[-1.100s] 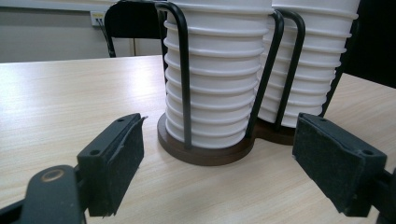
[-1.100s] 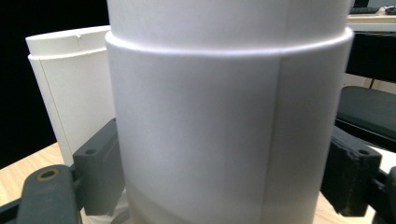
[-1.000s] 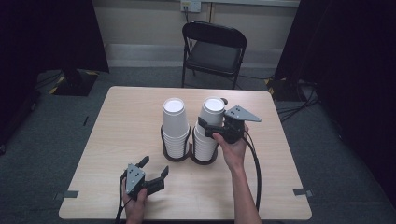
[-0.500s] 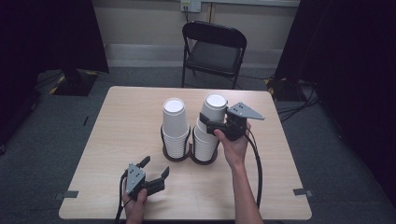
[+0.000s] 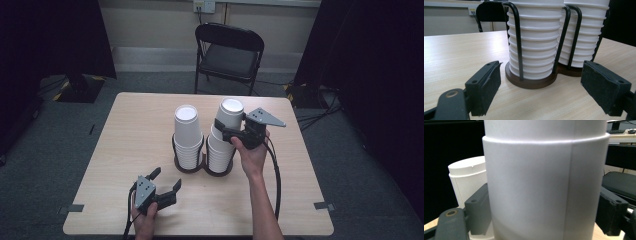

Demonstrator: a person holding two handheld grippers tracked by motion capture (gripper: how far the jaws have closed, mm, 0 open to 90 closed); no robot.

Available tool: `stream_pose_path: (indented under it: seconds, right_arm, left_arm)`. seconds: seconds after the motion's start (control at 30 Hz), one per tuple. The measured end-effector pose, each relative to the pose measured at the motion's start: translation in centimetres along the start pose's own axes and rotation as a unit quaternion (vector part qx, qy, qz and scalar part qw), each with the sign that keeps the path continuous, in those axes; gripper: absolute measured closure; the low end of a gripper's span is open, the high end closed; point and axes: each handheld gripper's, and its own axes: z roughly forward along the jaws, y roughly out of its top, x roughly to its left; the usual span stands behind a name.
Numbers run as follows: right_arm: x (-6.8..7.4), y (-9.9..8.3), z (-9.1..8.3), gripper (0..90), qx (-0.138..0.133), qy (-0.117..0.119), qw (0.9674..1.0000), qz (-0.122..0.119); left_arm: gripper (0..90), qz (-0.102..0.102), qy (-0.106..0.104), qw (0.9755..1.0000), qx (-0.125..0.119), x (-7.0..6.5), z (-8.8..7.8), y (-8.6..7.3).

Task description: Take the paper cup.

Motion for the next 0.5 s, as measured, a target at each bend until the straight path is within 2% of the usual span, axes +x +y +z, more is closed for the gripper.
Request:
stream_pose_path:
  seconds: [0.13,0.4,0.5]
  right_arm:
    - [0.0,0.7,-0.2,16.5,-0.007,-0.001,1.0000,-0.007]
    - [-0.2,1.4,-0.5,16.6,-0.015,0.002,0.9999,0.005]
    - [-0.2,1.8,-0.6,16.6,-0.017,0.001,0.9999,0.003]
  left_arm:
    - [16.3,-0.001,-0.002,1.0000,-0.001,0.0,0.0,0.0]
    - [16.3,0.005,-0.002,1.0000,0.003,0.0,0.0,0.0]
    - [16.3,0.000,0.003,1.0000,0.007,0.1,0.1,0.1]
